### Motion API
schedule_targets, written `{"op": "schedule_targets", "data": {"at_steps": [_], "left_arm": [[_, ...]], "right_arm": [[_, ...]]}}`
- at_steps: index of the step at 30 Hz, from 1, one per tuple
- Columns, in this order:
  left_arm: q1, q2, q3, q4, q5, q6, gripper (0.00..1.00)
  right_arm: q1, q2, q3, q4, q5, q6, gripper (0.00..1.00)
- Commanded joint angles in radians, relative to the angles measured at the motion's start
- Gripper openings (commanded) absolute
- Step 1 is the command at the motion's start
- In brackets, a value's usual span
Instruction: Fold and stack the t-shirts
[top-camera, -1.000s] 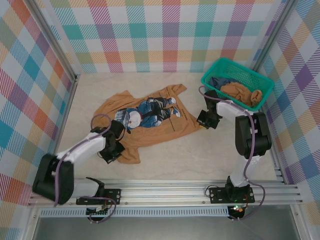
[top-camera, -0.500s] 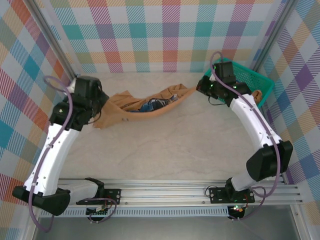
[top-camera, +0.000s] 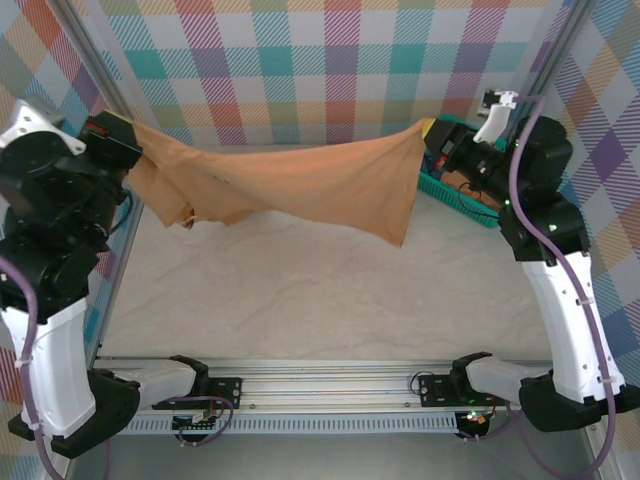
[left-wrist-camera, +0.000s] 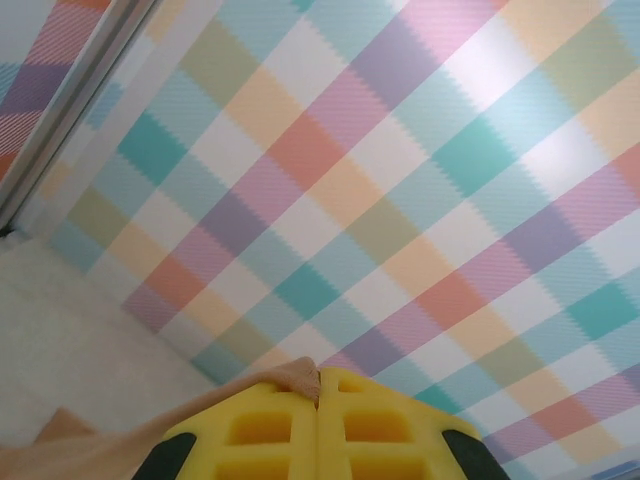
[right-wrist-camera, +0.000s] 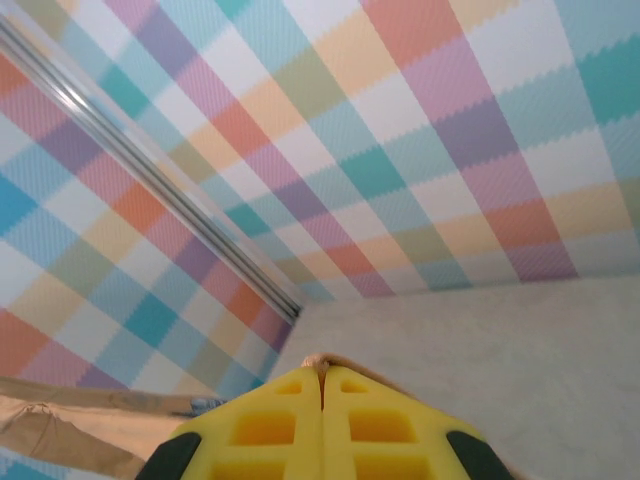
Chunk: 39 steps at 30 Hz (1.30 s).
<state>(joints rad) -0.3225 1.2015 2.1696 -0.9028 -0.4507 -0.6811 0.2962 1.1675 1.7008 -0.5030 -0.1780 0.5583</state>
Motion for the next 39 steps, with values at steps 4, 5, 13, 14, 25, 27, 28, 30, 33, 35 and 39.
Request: {"op": "schedule_targets", "data": {"at_steps": [4, 5, 13, 14, 25, 27, 28, 30, 33, 35, 39], "left_arm": [[0.048, 0.228, 0.172, 0.021, 0.026, 0.034, 0.00], [0.081, 0.282, 0.198, 0.004, 0.078, 0.006, 0.00], [0.305, 0.673, 0.330, 0.039, 0.520, -0.142, 0.00], [0.320, 0.713, 0.386, 0.040, 0.556, -0.150, 0.00], [0.422, 0.664, 0.654, 0.202, 0.661, -0.249, 0.00], [0.422, 0.614, 0.649, 0.207, 0.667, -0.260, 0.00], [0.421, 0.593, 0.646, 0.198, 0.672, -0.262, 0.00], [0.418, 0.539, 0.607, 0.162, 0.691, -0.259, 0.00], [0.387, 0.387, 0.358, 0.113, 0.683, -0.249, 0.00], [0.358, 0.259, 0.065, 0.093, 0.664, -0.262, 0.00], [0.279, -0.012, -0.627, 0.095, 0.605, -0.302, 0.00]], "right_arm": [[0.007, 0.127, 0.070, 0.057, -0.036, 0.093, 0.00], [0.006, 0.166, 0.078, 0.064, -0.036, 0.104, 0.00], [-0.022, 0.495, 0.235, 0.182, -0.084, 0.167, 0.00], [-0.032, 0.534, 0.273, 0.188, -0.093, 0.172, 0.00], [-0.143, 0.674, 0.650, 0.093, -0.113, 0.190, 0.00], [-0.159, 0.652, 0.651, 0.085, -0.120, 0.200, 0.00], [-0.161, 0.641, 0.646, 0.077, -0.121, 0.200, 0.00], [-0.163, 0.611, 0.606, 0.069, -0.129, 0.197, 0.00], [-0.162, 0.549, 0.462, 0.081, -0.145, 0.199, 0.00], [-0.161, 0.504, 0.312, 0.093, -0.159, 0.210, 0.00], [-0.130, 0.403, -0.067, 0.128, -0.170, 0.215, 0.00]]}}
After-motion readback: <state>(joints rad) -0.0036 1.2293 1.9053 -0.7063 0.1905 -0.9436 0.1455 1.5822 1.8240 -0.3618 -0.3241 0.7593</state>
